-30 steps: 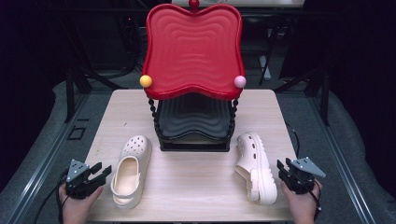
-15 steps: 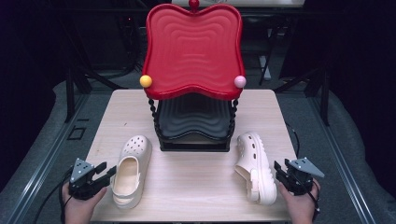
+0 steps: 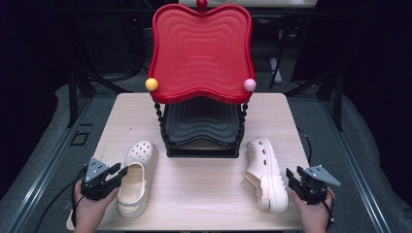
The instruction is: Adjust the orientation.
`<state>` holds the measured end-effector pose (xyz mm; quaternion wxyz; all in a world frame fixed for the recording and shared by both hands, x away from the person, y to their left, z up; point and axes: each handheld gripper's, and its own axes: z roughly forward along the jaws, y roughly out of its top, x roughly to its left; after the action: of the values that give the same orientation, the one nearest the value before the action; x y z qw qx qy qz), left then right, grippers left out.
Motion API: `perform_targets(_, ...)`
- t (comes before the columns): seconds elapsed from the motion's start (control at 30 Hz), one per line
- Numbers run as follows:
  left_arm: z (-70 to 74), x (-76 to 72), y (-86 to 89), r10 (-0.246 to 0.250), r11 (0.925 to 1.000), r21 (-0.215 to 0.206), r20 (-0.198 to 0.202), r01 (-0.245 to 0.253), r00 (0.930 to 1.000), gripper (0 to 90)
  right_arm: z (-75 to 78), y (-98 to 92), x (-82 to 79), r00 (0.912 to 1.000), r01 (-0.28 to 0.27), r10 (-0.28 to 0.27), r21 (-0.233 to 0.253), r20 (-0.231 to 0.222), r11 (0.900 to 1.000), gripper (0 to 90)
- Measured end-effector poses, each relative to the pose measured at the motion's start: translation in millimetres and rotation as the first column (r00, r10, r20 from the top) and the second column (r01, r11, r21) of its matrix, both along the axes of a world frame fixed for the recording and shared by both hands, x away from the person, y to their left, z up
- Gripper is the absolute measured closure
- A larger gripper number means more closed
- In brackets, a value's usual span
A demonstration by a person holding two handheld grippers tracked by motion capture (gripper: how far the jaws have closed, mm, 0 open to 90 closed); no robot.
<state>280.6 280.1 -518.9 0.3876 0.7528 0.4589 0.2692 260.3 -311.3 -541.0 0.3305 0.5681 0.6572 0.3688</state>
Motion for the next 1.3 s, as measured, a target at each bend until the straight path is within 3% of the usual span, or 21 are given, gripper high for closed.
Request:
perform_targets(0.1,1.4,4.7,-11.2,-0.036,0.9958,0.084,-0.004,0.037,0.9993,68.6,-0.1,-1.5,-0.1,1.0,0.0,0.0,0.008,-0.005,1.0,57.1)
perform_targets(0.13,1.4,4.7,-11.2,-0.036,0.9958,0.084,-0.004,0.037,0.9993,68.6,-0.1,-1.5,-0.1,1.0,0.0,0.0,0.008,-0.005,1.0,57.1)
perform_targets(0.2,2.1,7.1,-16.6,-0.043,0.9896,0.137,0.003,0.043,0.9991,68.9,-0.3,-3.3,0.0,1.0,0.004,-0.004,0.01,-0.009,1.0,57.0)
perform_targets(0.23,2.1,9.4,-20.9,-0.052,0.9824,0.18,0.011,0.049,0.9986,69.3,-0.5,-4.4,0.1,0.9999,0.009,-0.009,0.021,-0.011,1.0,57.1)
perform_targets(0.27,2.1,9.4,-20.9,-0.052,0.9824,0.18,0.011,0.049,0.9986,69.9,-0.5,-4.4,0.1,0.9999,0.009,-0.009,0.021,-0.011,1.0,57.1)
perform_targets(0.33,1.8,11.7,-24.3,-0.057,0.9752,0.215,0.015,0.053,0.9982,70.6,-0.6,-5.1,-0.1,0.9999,0.008,-0.008,0.027,-0.014,1.0,57.1)
perform_targets(0.37,1.6,13.8,-26.7,-0.067,0.968,0.244,0.014,0.061,0.9977,71.0,-0.8,-5.0,0.0,0.9998,0.008,-0.007,0.027,-0.016,1.0,57.1)
perform_targets(0.4,1.6,13.8,-26.7,-0.067,0.968,0.244,0.014,0.061,0.9977,71.3,-0.8,-5.0,0.0,0.9998,0.008,-0.007,0.027,-0.016,1.0,57.1)
perform_targets(0.43,1.5,14.9,-28.7,-0.076,0.9565,0.284,0.02,0.067,0.9969,71.8,-1.4,-4.3,0.5,0.9999,0.012,-0.012,0.031,-0.011,0.999,57.1)
perform_targets(0.47,1.5,14.9,-28.7,-0.076,0.9565,0.284,0.02,0.067,0.9969,72.5,-1.4,-4.3,0.5,0.9999,0.012,-0.012,0.031,-0.011,0.999,57.1)
perform_targets(0.5,1.8,14.8,-30.4,-0.089,0.9417,0.328,0.023,0.077,0.9957,73.5,-1.7,-4.1,0.8,0.9999,0.008,-0.008,0.035,-0.012,0.999,57.1)
perform_targets(0.53,1.8,14.8,-30.4,-0.089,0.9417,0.328,0.023,0.077,0.9957,75.2,-1.7,-4.1,0.8,0.9999,0.008,-0.008,0.035,-0.012,0.999,57.1)
perform_targets(0.8,1.1,11.5,-34.1,-0.113,0.9148,0.395,0.053,0.083,0.9922,79.4,-2.2,-4.3,0.8,0.9999,0.008,-0.007,0.042,-0.012,0.999,57.1)
perform_targets(0.93,3.5,8.4,-33.5,-0.112,0.913,0.4,0.06,0.079,0.9919,80.5,-2.1,-6.0,0.5,0.9998,0.009,-0.008,0.043,-0.02,0.999,57.3)
perform_targets(1.03,5.2,5.0,-31.3,-0.108,0.917,0.392,0.071,0.071,0.9916,81.3,-2.5,-6.5,0.7,0.9998,0.012,-0.012,0.055,-0.016,0.998,57.3)
perform_targets(1.3,11.9,-12.0,-28.8,-0.111,0.9398,0.331,0.066,0.083,0.9916,82.8,-2.6,-6.4,0.4,0.9998,0.014,-0.013,0.057,-0.018,0.998,57.3)
